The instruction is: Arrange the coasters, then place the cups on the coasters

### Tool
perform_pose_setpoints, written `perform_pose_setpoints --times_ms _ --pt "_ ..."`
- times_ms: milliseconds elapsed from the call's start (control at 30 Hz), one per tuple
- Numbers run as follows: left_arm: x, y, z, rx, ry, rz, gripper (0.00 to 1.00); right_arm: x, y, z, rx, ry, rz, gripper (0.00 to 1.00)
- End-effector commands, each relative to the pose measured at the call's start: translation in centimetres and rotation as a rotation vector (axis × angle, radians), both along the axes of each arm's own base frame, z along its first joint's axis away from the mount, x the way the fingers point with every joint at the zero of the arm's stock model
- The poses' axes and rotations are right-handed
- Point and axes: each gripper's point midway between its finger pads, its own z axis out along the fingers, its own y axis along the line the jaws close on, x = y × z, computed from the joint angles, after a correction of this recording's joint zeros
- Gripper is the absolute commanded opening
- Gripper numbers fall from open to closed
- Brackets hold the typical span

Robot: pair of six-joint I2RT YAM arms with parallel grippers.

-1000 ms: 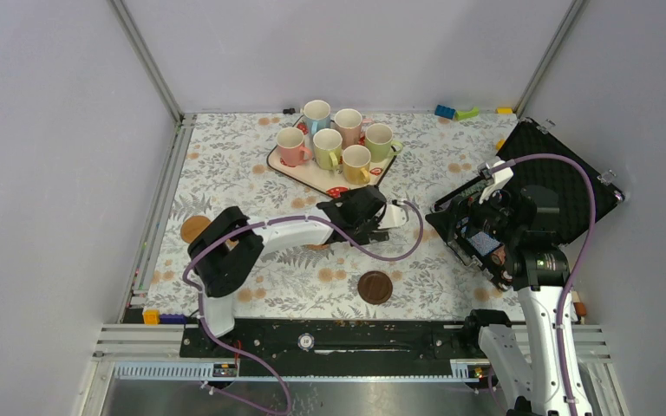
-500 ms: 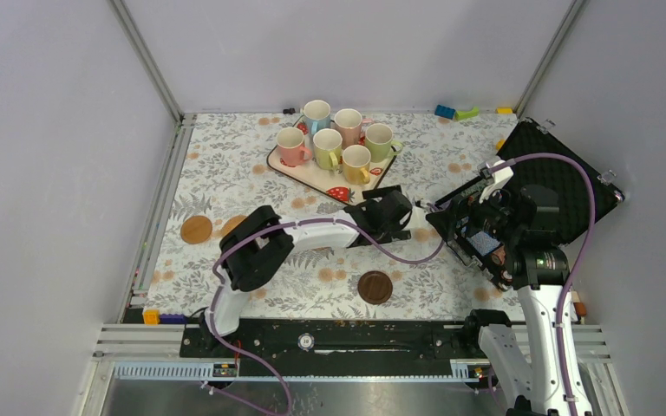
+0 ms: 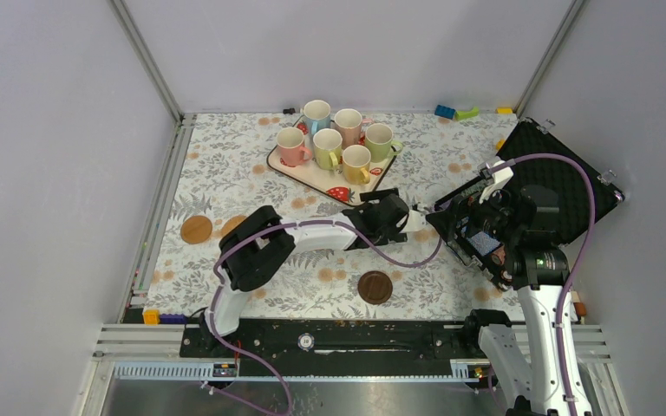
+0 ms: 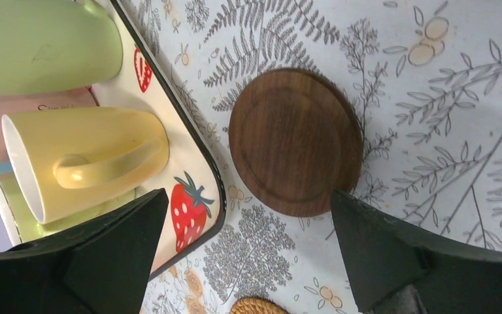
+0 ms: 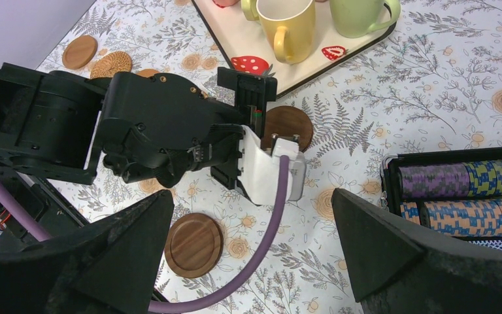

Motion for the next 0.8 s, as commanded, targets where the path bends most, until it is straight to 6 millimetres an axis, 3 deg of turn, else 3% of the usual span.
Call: perform_pose_setpoints --times_ms 0,200,333,467,567,767 --pt "-1.7 1.6 0.0 0.027 0.047 -0.021 0.98 0.3 0.0 1.0 0.000 -0.052 0.003 1.00" --pt "-3.5 3.8 0.3 0.038 0.077 -0.029 0.99 0.2 0.0 1.1 0.004 -0.051 0.006 1.00" --pt "-3.1 4.1 1.6 0.003 0.036 -0.006 0.99 0.2 0.1 1.1 0.006 -0.052 0.009 1.00" --pt "-1.6 2.4 4.3 -0.081 -0.025 0.020 0.99 0.2 0.0 1.1 0.006 -0.053 0.008 1.00" --pt "-0.4 0.8 5.0 -0.105 -0.056 0.031 0.99 0.2 0.0 1.2 0.006 -0.055 0.005 1.00" --pt "1.8 -0.8 3.0 -0.031 -0.114 0.032 0.98 0.1 -0.2 1.3 0.005 -0.062 -0.003 1.00"
